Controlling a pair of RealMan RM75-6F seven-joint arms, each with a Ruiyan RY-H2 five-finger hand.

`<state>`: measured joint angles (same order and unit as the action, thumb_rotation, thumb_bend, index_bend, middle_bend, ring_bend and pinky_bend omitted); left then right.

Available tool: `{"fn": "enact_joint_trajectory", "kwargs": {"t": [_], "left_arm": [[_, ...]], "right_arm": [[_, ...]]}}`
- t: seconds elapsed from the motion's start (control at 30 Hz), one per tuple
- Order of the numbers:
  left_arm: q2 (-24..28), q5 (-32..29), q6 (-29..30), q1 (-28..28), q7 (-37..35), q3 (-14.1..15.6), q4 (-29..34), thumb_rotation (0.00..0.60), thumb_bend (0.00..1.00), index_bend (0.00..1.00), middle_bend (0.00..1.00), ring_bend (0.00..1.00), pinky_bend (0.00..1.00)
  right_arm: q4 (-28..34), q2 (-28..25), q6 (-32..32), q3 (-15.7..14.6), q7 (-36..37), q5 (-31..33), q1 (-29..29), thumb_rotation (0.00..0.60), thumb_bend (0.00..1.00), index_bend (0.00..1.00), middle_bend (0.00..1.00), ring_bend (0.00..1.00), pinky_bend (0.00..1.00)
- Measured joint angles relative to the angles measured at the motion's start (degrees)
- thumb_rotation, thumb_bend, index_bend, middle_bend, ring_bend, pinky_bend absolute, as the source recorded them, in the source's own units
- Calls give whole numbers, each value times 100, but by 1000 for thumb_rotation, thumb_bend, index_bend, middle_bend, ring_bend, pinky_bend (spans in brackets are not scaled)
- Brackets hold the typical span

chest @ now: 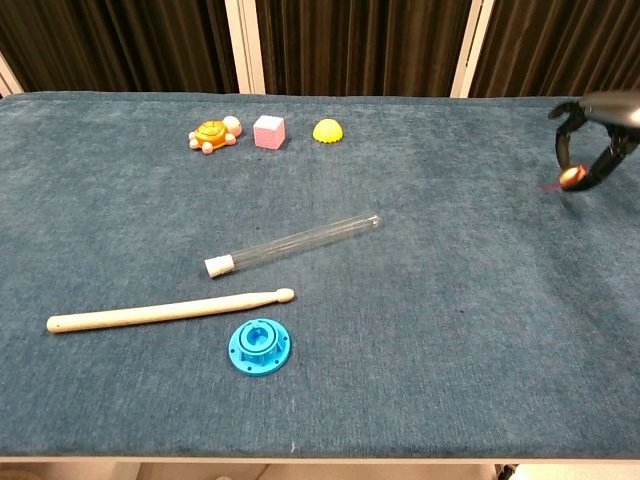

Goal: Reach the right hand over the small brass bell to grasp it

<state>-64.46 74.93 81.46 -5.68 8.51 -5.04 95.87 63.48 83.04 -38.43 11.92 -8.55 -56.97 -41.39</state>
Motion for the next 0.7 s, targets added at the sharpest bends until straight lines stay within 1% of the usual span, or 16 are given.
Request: {"fn": "enact_joint_trajectory", "kwargs": {"t": [0.2,0.43,0.53,0.7], "left_arm": [[-5,-1,4,5,33,13,10,600,355,4,0,30,169],[-8,-10,-17,-4,66,21,8,600,354,3,0,30,169],[11,-15,-19,0,54,23,26,600,354,3,0,29,169],[17,-35,-29,-1,47,18,33,600,355,3,0,30,169]], "right_arm": [[623,-338,-287,226,-1,-63,-90,600,435,638,74,106,125],[1463,-717,-709,470,-301,-65,-252,600,436,637,74,109,132],[1834,-884,-827,536,-453,-32,-311,600,435,637,74,109,132],[2345,-1124,-1023,560,-874,86,-400,600,435,637,74,109,132]]}}
